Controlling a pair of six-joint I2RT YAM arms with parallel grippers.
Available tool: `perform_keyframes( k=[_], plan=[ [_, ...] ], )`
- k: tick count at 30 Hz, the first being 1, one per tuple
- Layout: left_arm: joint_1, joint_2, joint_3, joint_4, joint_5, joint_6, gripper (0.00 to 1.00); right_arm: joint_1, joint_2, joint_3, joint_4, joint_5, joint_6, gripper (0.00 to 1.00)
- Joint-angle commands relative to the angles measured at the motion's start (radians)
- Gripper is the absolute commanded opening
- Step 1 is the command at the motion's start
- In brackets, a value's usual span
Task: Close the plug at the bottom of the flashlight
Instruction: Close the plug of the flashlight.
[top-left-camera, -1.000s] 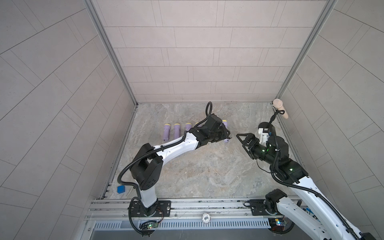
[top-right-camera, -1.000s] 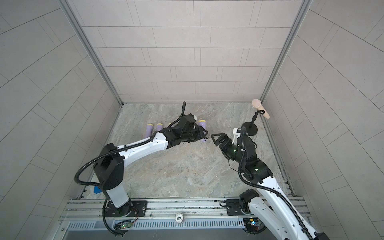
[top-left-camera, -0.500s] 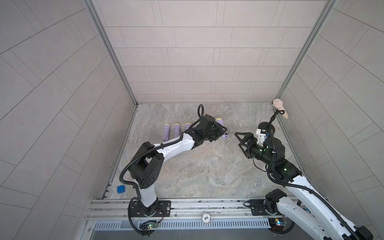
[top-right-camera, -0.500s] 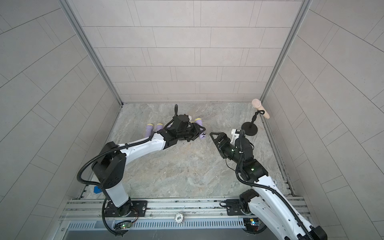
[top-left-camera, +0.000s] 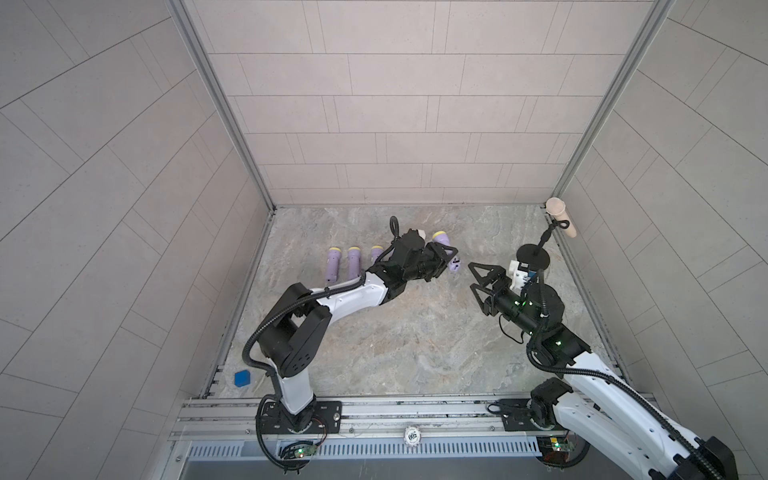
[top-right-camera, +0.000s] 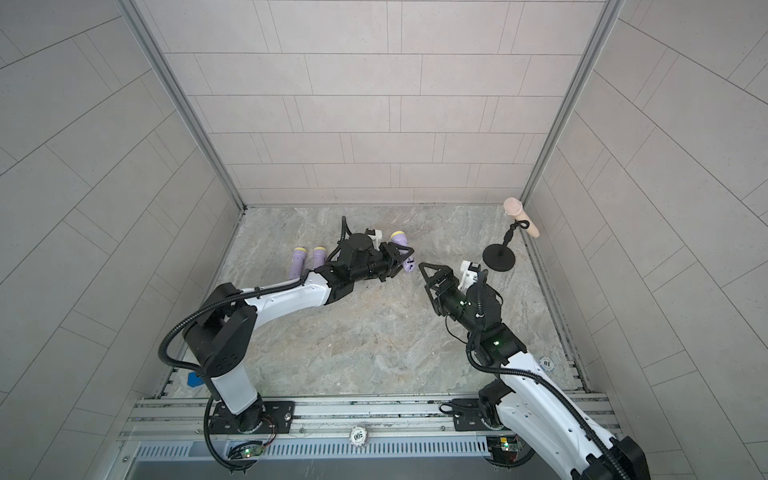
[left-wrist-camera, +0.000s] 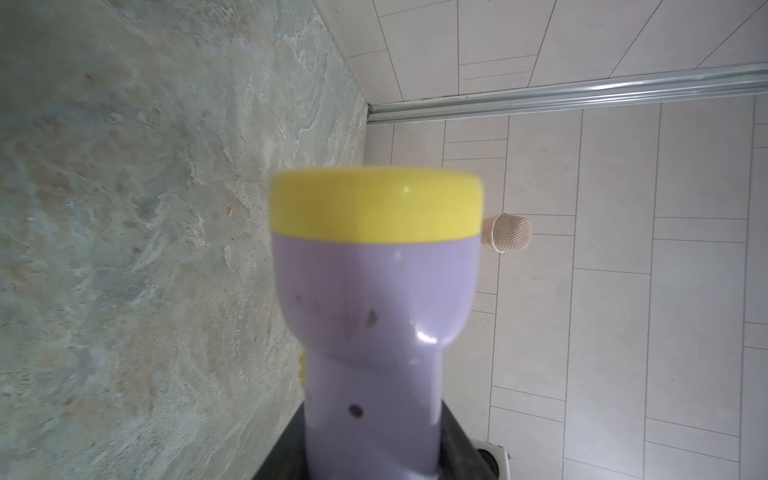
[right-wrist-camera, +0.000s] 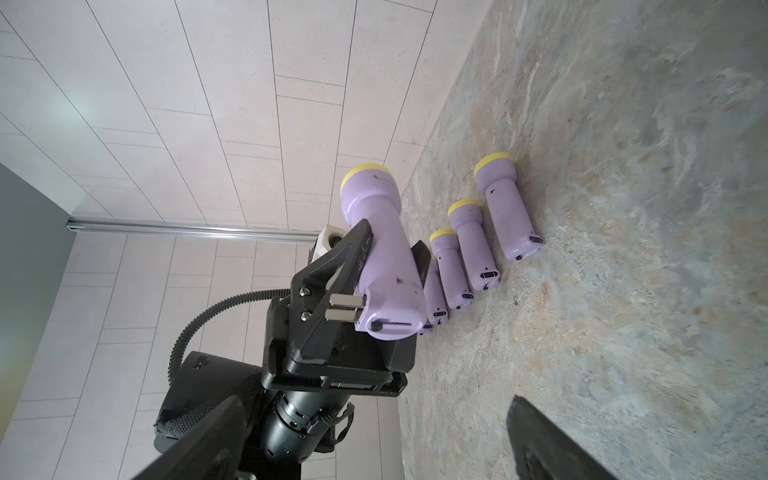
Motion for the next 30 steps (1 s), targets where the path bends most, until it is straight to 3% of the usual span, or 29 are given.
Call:
perform_keyframes(
  k=[1, 30],
  plan=[
    [0.007, -0.009, -0.009, 0.136, 0.012, -0.07, 0.0, 0.011, 0.015, -0.012, 0.121, 0.043, 0.05, 0.99],
    [0.006, 0.04, -0.066, 0.337, 0.0, -0.209, 0.0, 0.03, 0.213, -0.031, 0.415, 0.058, 0.011, 0.97]
  ],
)
